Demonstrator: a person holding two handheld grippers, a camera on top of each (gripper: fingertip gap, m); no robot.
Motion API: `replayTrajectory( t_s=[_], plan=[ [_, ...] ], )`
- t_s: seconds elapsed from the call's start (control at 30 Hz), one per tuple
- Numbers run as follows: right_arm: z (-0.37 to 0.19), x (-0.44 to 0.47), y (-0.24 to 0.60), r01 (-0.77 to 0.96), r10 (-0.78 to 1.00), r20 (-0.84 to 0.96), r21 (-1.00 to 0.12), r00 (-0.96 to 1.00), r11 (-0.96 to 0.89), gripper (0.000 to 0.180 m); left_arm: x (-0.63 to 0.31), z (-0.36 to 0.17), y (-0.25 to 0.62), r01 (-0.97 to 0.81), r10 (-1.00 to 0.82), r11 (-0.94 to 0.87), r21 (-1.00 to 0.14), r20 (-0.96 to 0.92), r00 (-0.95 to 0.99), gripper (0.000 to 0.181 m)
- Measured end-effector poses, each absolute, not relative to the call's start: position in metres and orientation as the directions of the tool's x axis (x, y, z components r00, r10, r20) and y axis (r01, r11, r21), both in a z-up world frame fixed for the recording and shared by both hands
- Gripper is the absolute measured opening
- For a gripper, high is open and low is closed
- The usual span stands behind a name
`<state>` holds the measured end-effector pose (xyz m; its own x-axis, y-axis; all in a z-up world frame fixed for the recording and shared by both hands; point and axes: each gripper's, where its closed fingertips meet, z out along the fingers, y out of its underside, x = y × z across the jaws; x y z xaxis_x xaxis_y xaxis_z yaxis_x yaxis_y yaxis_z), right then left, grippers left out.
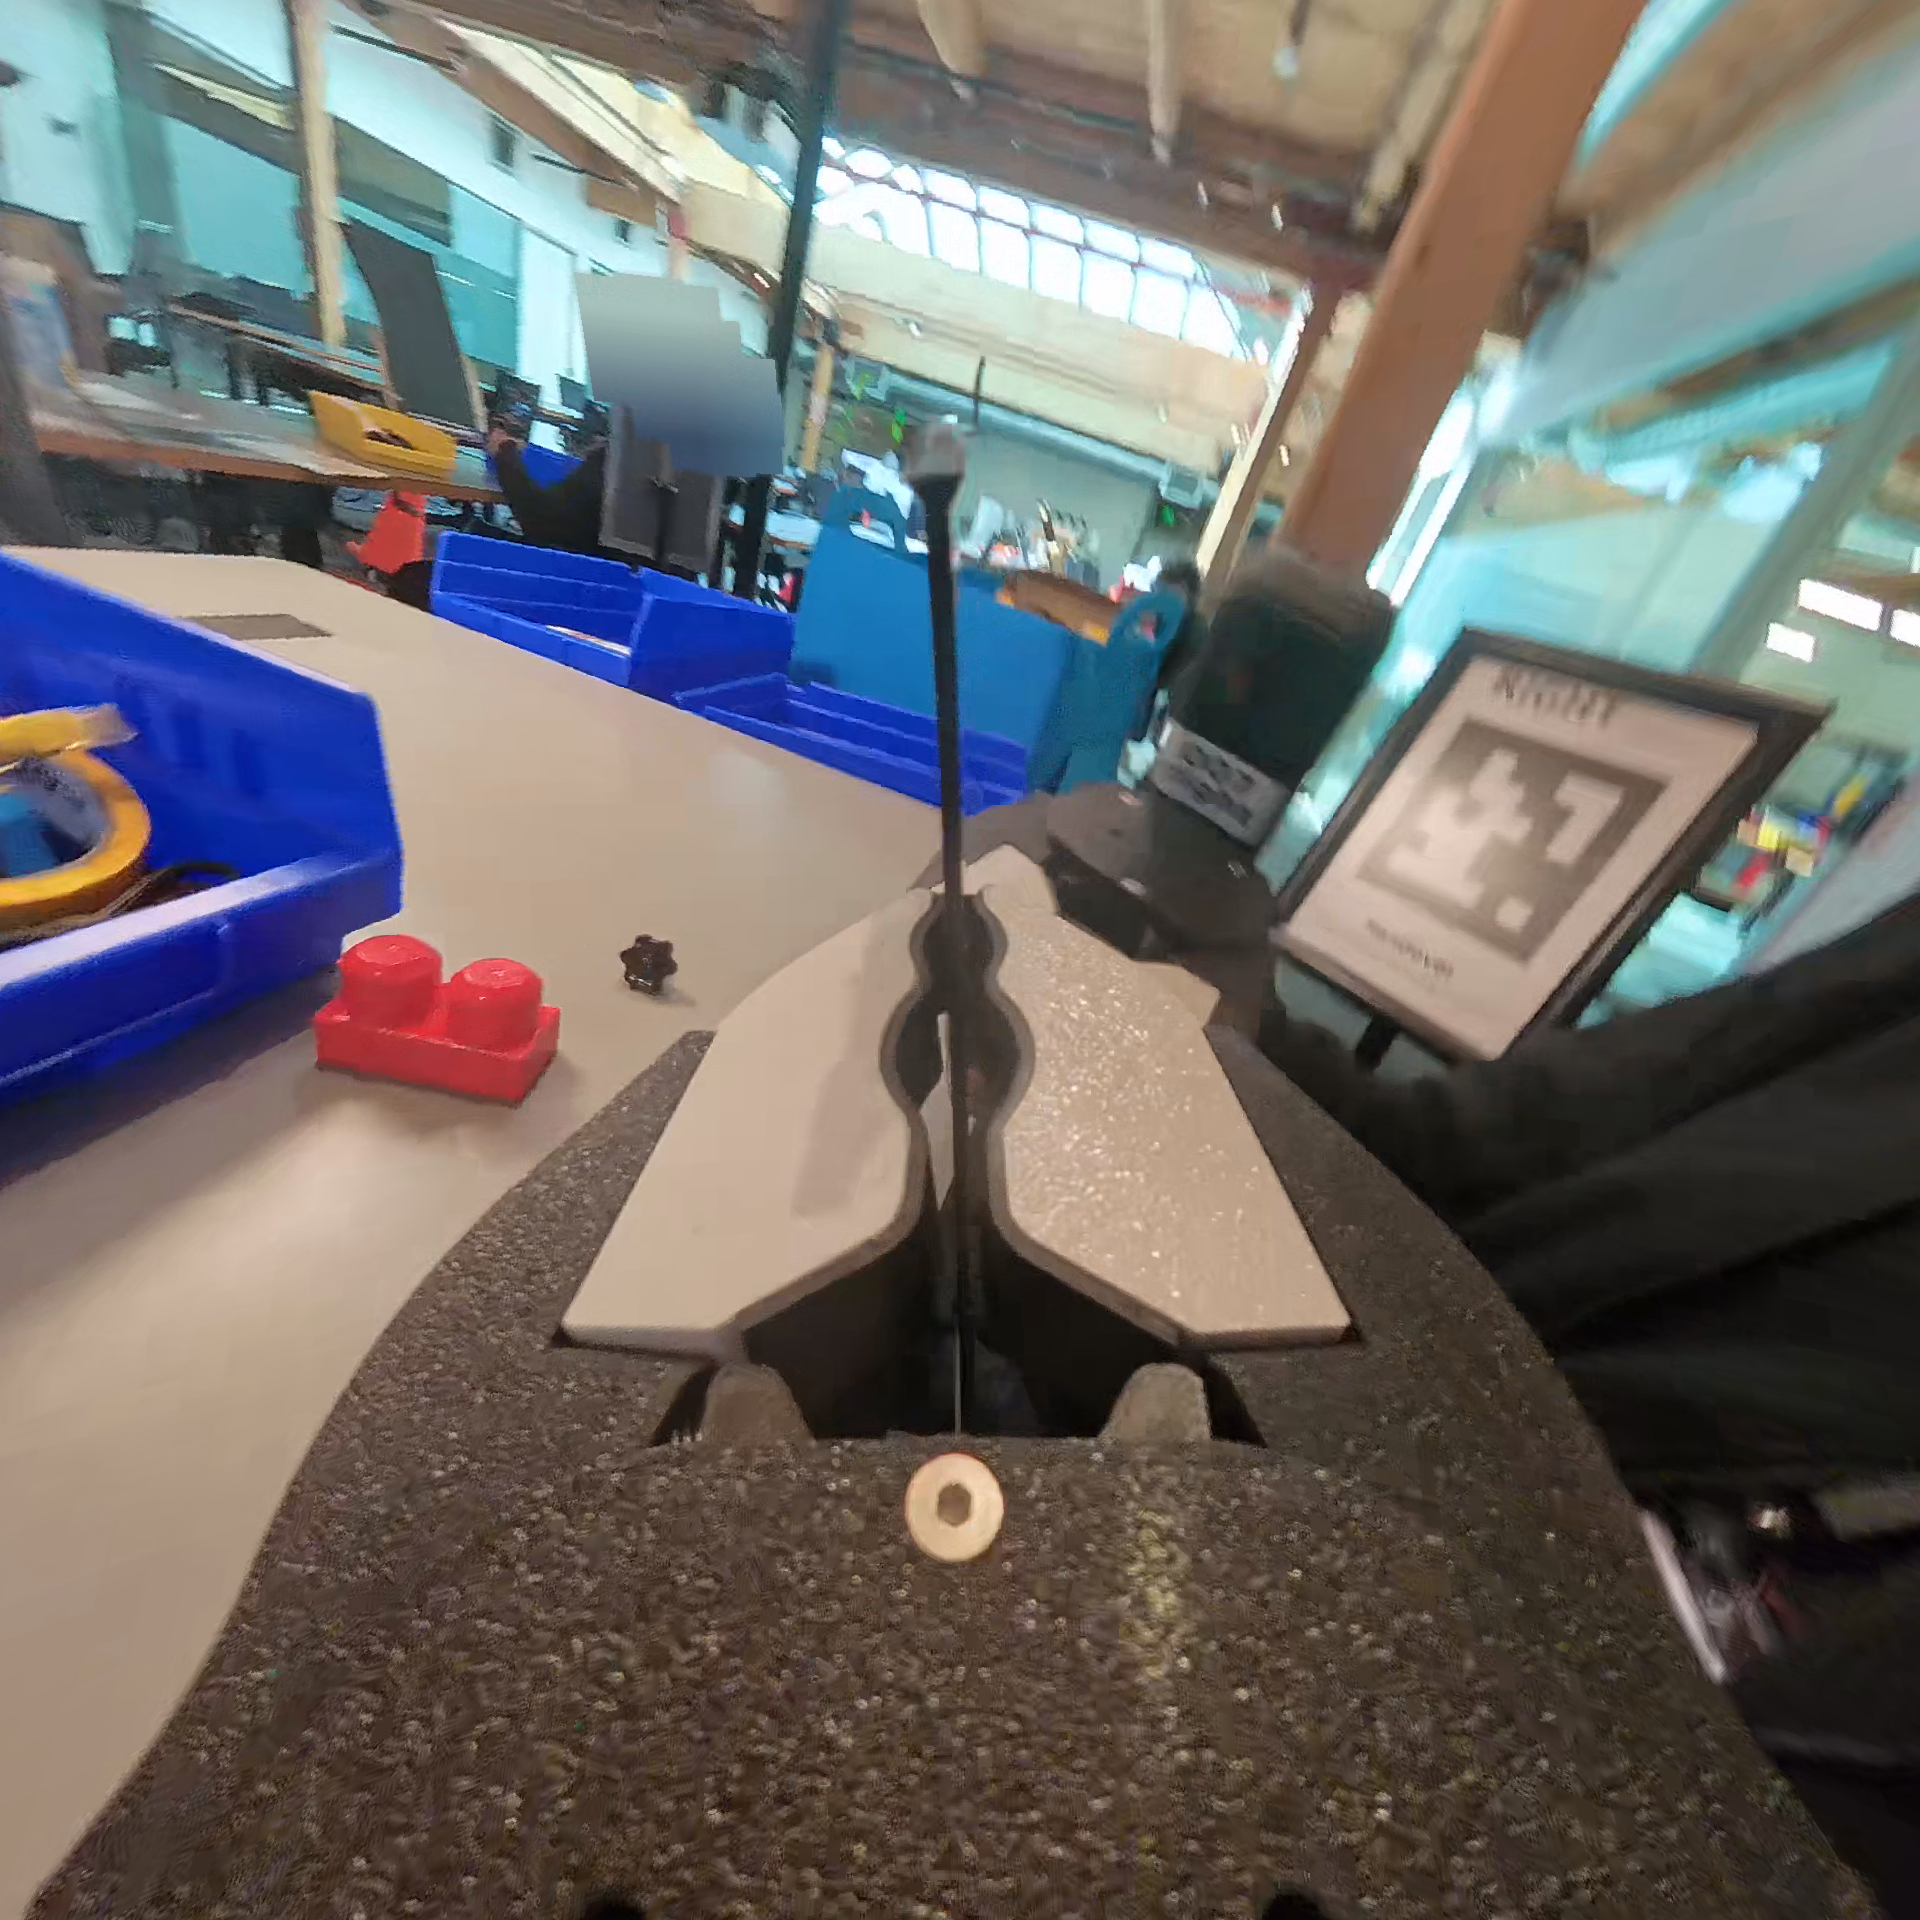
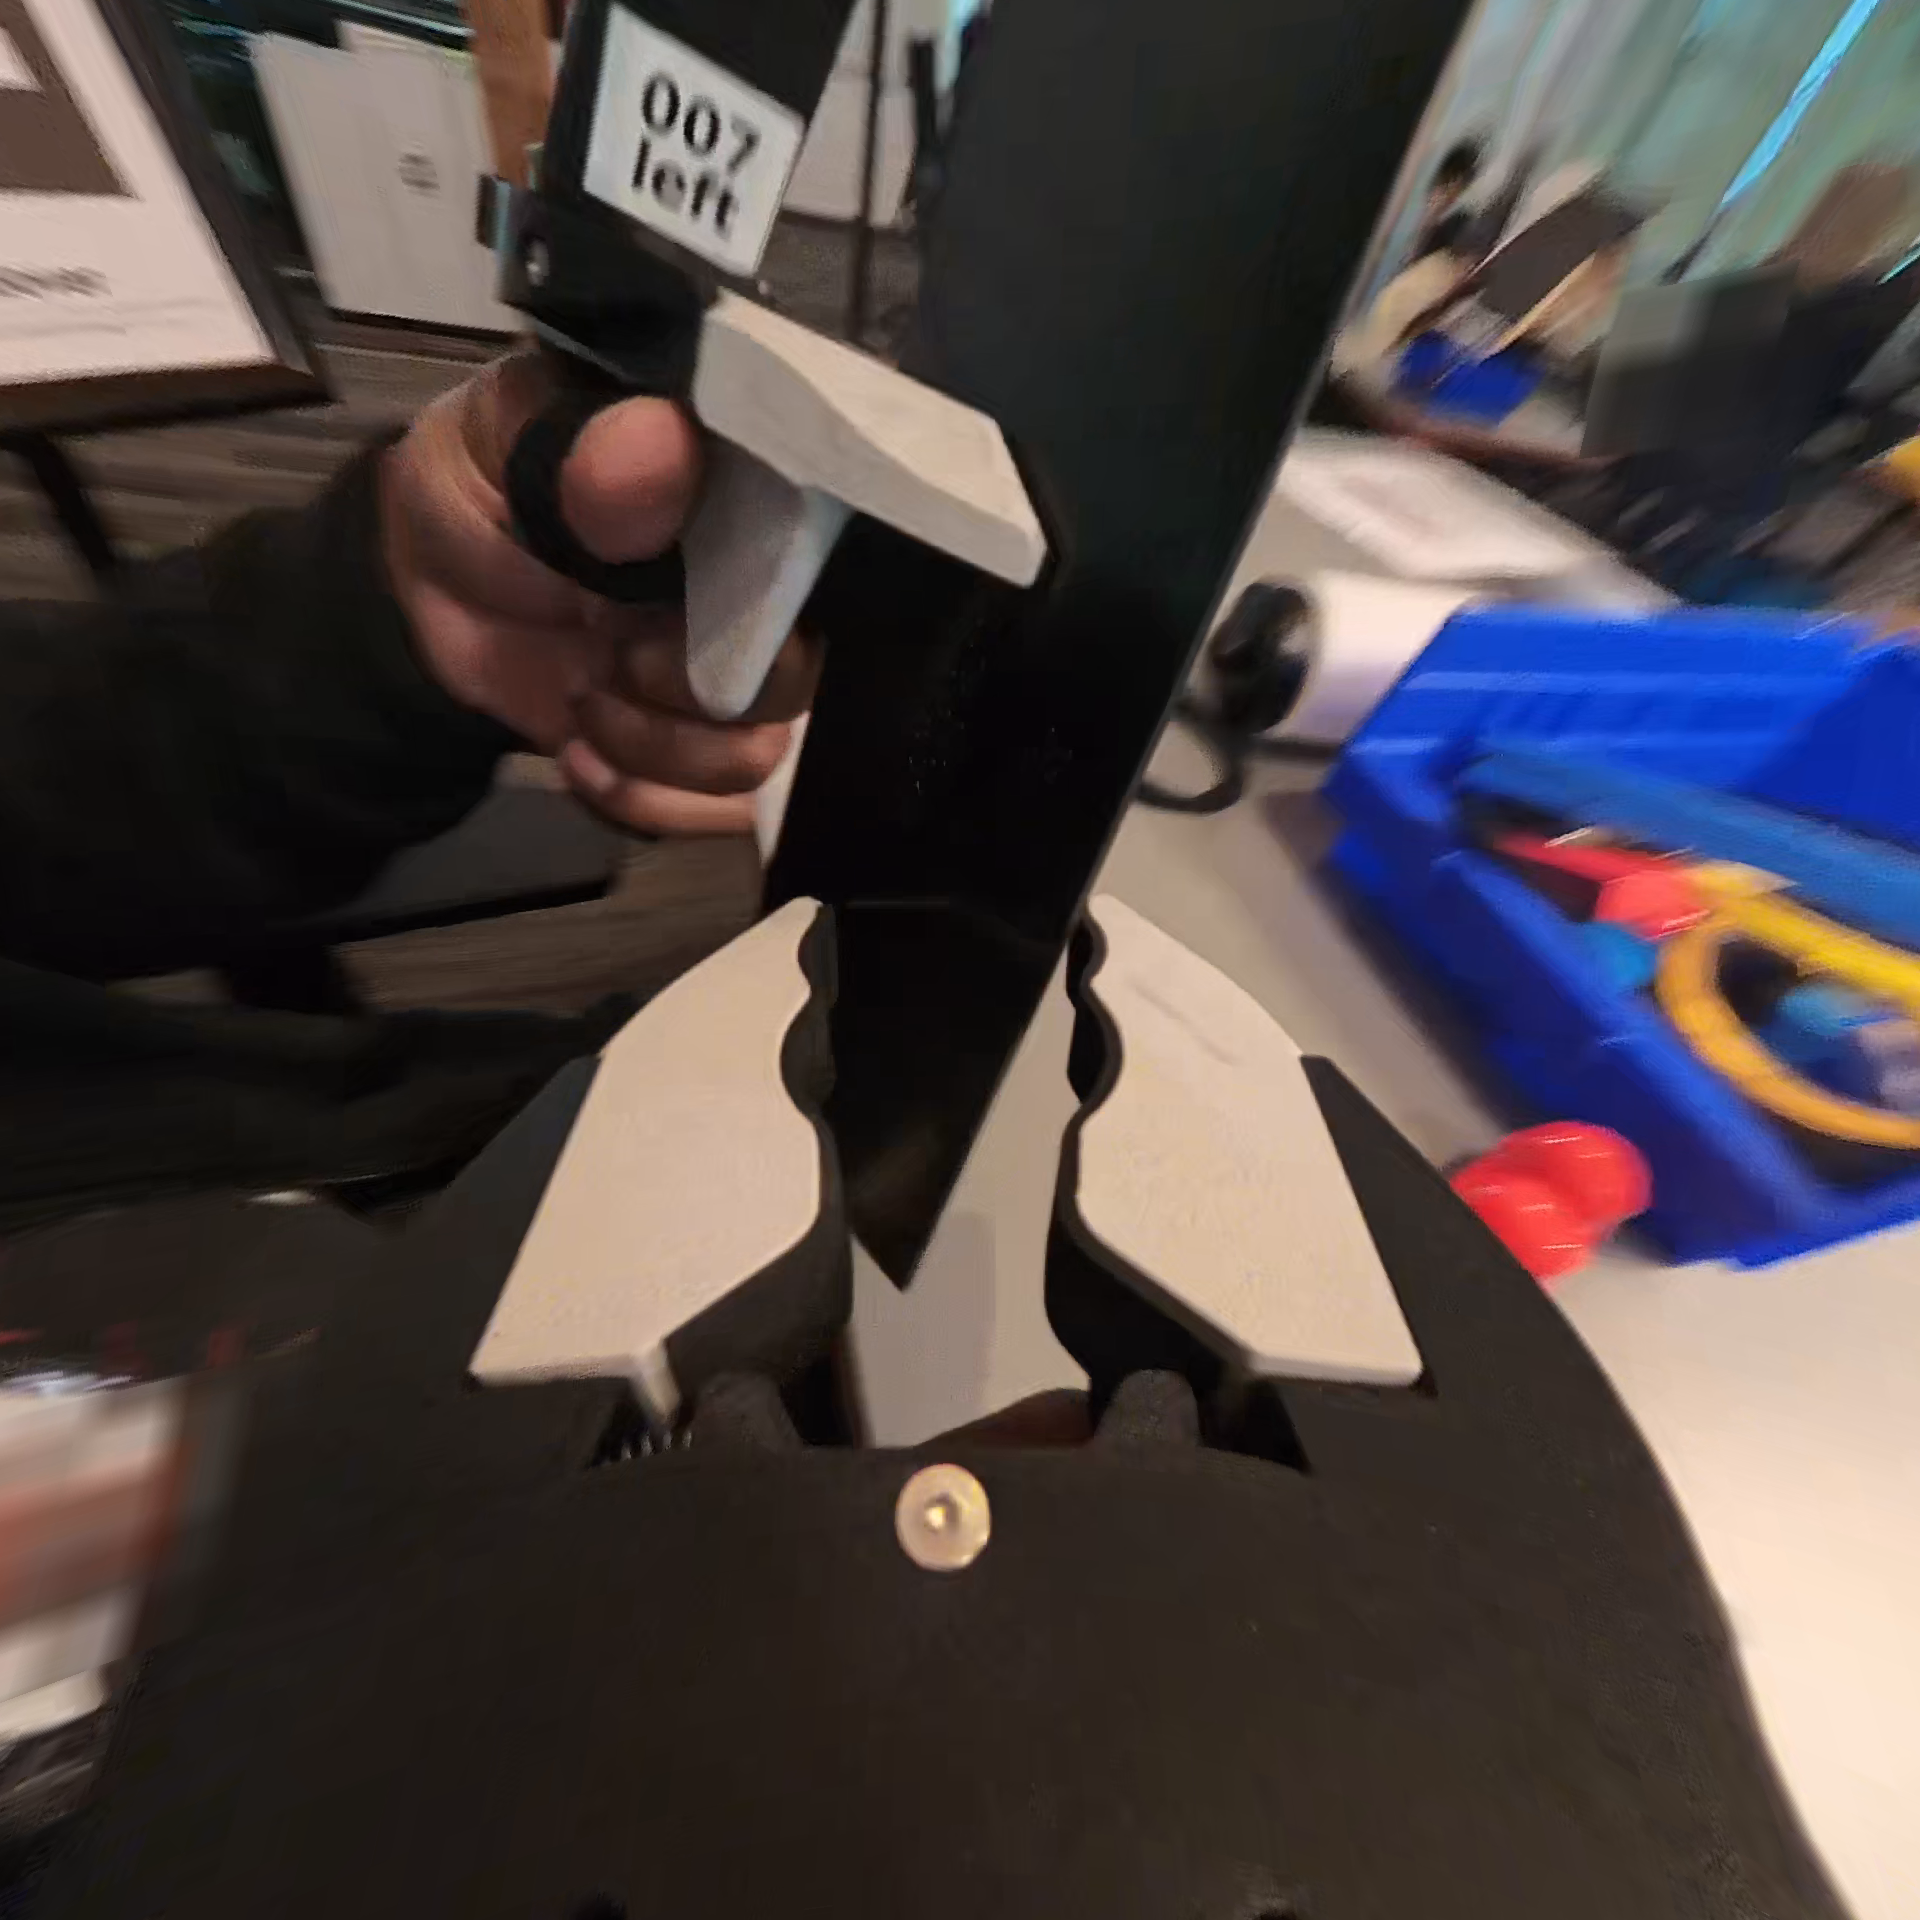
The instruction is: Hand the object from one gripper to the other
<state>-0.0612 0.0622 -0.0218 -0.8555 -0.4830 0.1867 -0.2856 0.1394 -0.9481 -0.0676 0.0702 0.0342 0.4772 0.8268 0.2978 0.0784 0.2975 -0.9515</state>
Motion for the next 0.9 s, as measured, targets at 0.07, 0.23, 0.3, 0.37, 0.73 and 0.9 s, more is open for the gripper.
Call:
replayTrajectory(
  t_s=[0.07, 0.23, 0.3, 0.37, 0.73, 0.9],
  plan=[
    [-0.005, -0.073, 0.061, -0.403, -0.364, 0.373, -0.915, -0.854, 0.008, 0.044, -0.069, 0.039, 0.049, 0.054, 0.814, 0.424, -0.904, 0.406, 0.416, 0.002],
    [0.017, -0.078, 0.071, -0.660, -0.157, 0.686, -0.727, -0.711, -0.188, 0.046, -0.065, 0.045, 0.002, -0.035, 0.664, 0.715, -0.698, 0.663, 0.344, 0.002],
    [0.020, -0.082, 0.073, -0.731, -0.083, 0.756, -0.651, -0.650, -0.204, 0.046, -0.062, 0.046, -0.012, -0.064, 0.589, 0.792, -0.607, 0.732, 0.341, 0.001],
    [0.018, -0.085, 0.075, -0.804, -0.030, 0.824, -0.559, -0.565, -0.202, 0.047, -0.059, 0.045, -0.022, -0.094, 0.536, 0.838, -0.538, 0.776, 0.333, 0.001],
    [0.008, -0.092, 0.061, -0.976, 0.210, 0.954, -0.203, -0.214, -0.075, 0.052, -0.076, 0.037, 0.004, 0.002, 0.326, 0.937, -0.350, 0.874, 0.361, 0.001],
    [0.011, -0.090, 0.060, -0.989, 0.282, 0.948, -0.142, -0.149, -0.044, 0.041, -0.092, 0.025, 0.030, 0.078, 0.262, 0.949, -0.305, 0.904, 0.338, 0.001]
  ],
)
